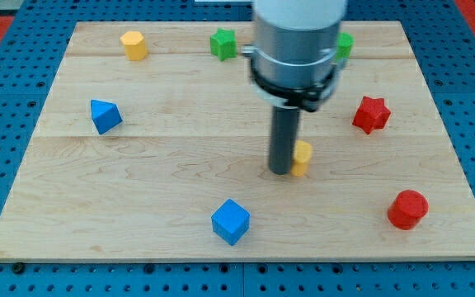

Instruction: Slide the yellow heart towards red circle

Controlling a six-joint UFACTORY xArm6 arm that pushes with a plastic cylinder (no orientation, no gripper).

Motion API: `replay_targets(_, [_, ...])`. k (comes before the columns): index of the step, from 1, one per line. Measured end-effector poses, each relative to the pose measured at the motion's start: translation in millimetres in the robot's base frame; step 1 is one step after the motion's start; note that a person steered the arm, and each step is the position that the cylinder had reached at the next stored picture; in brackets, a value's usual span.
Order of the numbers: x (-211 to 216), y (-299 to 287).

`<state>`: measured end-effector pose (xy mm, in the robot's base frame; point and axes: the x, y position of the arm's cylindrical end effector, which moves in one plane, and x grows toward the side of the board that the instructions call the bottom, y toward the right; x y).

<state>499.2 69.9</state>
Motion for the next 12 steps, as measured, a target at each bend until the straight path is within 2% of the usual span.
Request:
replay_targets(1, [-4.0,25.2])
replay_targets(3, [-39.6,2.7])
replay_targets(5, [-7.1,59.8])
replay_targets(7, [-70.9,67.6])
replay_targets(11, [-19.4,109.0])
replay_targets(12, [-24.3,107.8])
